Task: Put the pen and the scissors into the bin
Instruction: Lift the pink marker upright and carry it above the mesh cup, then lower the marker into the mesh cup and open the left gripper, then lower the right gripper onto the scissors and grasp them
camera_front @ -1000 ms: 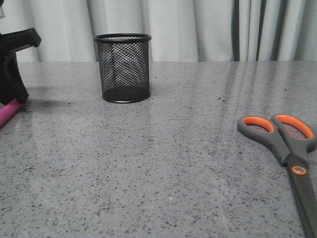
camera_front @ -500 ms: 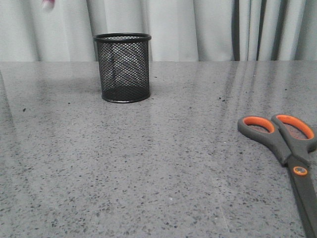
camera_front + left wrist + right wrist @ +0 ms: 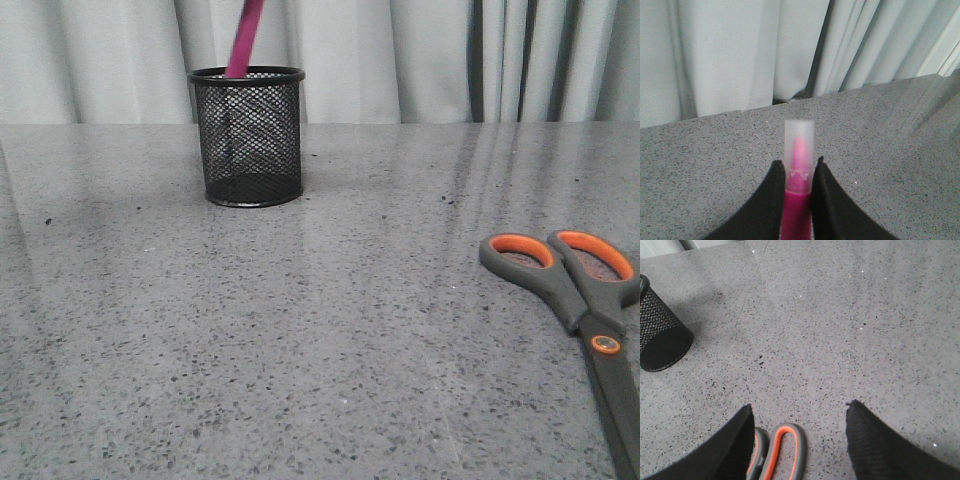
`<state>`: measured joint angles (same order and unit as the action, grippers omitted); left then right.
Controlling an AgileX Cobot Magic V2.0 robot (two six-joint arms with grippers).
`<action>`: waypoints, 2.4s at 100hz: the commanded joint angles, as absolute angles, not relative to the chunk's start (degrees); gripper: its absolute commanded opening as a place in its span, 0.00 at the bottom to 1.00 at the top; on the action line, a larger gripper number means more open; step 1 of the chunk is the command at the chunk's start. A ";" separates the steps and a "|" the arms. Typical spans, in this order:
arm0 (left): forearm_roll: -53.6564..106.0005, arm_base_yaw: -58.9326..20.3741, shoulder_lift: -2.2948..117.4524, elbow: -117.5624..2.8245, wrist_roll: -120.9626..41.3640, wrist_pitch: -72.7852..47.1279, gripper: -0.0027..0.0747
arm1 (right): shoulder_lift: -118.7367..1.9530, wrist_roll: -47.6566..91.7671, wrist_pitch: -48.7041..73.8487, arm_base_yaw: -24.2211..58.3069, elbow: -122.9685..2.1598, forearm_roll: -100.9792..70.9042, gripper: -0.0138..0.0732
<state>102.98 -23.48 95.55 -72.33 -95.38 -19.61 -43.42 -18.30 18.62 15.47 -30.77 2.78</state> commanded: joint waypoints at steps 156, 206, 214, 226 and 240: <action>101.52 -21.12 63.70 -75.78 -95.18 -35.59 0.56 | -66.16 -10.15 57.21 31.14 -64.04 -6.69 0.70; 101.52 -24.07 63.03 -74.98 -94.01 -35.69 0.56 | -76.64 -26.67 62.63 31.14 -63.17 -1.17 0.71; 101.52 -24.07 63.03 -74.98 -93.72 -35.69 0.56 | -77.40 -28.22 62.67 31.14 -62.12 -1.17 0.71; 101.52 -24.07 63.03 -74.98 -93.72 -35.69 0.56 | -78.34 -30.66 62.24 31.14 -60.40 -1.17 0.71; 101.52 -24.22 63.03 -74.98 -93.72 -35.69 0.56 | -78.34 -33.23 59.56 31.14 -58.38 -1.28 0.71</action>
